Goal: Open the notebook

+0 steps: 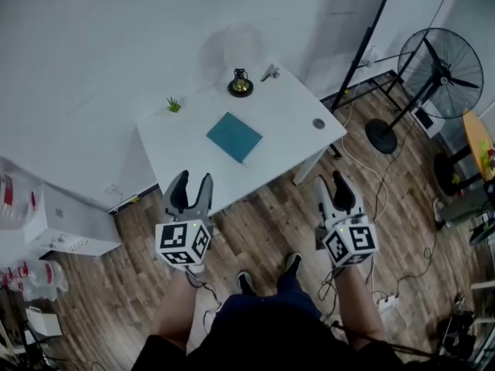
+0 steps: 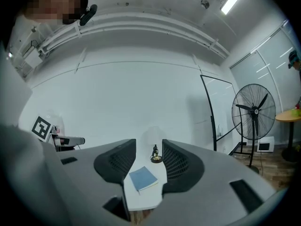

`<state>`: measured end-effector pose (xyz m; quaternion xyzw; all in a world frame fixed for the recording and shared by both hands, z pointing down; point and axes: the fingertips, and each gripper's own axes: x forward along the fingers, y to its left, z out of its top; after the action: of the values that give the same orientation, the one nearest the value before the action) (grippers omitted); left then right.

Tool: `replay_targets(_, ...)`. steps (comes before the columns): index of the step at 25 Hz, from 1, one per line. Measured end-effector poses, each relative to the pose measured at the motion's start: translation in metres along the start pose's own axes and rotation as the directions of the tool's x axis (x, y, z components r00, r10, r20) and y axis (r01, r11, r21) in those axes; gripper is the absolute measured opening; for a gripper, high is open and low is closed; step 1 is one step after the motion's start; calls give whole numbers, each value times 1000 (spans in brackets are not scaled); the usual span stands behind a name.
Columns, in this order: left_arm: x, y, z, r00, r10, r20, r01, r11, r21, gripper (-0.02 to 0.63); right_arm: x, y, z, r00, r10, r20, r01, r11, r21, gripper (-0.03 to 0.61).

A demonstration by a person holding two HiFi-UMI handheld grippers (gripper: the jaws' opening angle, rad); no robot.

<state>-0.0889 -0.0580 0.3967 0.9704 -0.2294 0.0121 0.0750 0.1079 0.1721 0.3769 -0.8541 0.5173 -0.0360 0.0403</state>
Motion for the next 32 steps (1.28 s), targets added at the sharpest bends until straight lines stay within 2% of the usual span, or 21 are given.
replay_targets(10,68,-13,18,991,137,11,-137,990,30,216,98,-57,12,986,164,12,-164,985,56,173)
replay_targets(19,120,-42,26,961,276,13,-277,960,42,216,175,-114,11,944,328,-14,-326,941,97,169)
replay_targets(26,129,-45,21,929,370,1,-370,928,32,216,217,-124,0,903,426,-50,-417,899,129,161)
replay_targets(32,135,-8,12,907,421,-20,-420,907,26,216,261,-113,-25,886,454,-94,-433,883,182,156)
